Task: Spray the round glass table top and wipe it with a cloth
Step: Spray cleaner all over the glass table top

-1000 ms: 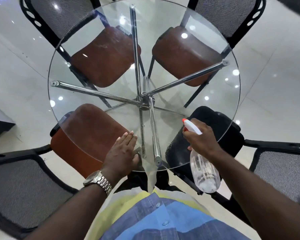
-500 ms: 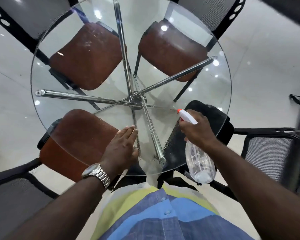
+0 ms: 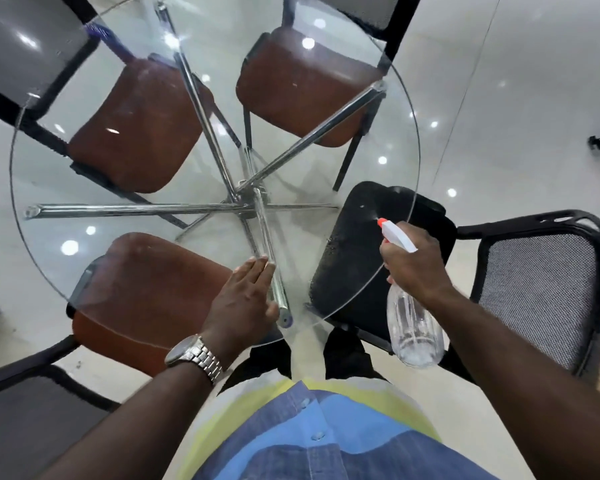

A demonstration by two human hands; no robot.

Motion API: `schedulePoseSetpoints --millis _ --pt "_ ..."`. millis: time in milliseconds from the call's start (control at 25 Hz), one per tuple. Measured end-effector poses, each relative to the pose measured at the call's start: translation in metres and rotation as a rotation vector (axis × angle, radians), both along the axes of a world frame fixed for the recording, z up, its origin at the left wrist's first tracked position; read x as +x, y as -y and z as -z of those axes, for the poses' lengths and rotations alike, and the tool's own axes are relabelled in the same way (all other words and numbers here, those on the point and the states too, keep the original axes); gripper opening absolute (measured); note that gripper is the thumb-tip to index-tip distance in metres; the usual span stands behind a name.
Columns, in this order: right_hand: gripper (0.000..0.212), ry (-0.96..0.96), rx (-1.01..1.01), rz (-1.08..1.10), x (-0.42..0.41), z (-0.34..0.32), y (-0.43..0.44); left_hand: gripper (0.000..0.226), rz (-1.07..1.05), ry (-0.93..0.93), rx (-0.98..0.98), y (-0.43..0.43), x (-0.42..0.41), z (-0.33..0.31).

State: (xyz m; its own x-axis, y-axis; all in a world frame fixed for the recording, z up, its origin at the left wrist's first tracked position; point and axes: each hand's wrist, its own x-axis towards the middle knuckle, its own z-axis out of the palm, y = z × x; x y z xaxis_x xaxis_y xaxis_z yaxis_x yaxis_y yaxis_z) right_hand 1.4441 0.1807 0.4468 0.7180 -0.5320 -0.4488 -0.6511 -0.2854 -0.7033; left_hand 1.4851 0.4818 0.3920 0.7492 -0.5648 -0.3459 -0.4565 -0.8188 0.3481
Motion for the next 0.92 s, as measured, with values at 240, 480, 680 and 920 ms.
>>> schedulePoseSetpoints --millis 240,480,680,920 --pt "0.012 -0.004 0.055 -0.173 -0.048 0.021 0.04 0.073 -0.06 0.004 0.036 0.048 -0.036 -0.002" --pt "0.012 -0.046 0.013 -0.404 -0.079 0.04 0.053 0.072 -0.132 0.009 0.072 0.085 -0.058 -0.003" --pt "0.01 -0.017 0.045 -0.321 -0.07 0.042 0.077 0.073 -0.15 0.026 0.062 0.108 -0.06 -0.004" --pt "0.013 -0.001 0.039 -0.217 -0.041 0.034 0.107 0.076 -0.218 0.028 0.035 0.119 -0.054 -0.004"
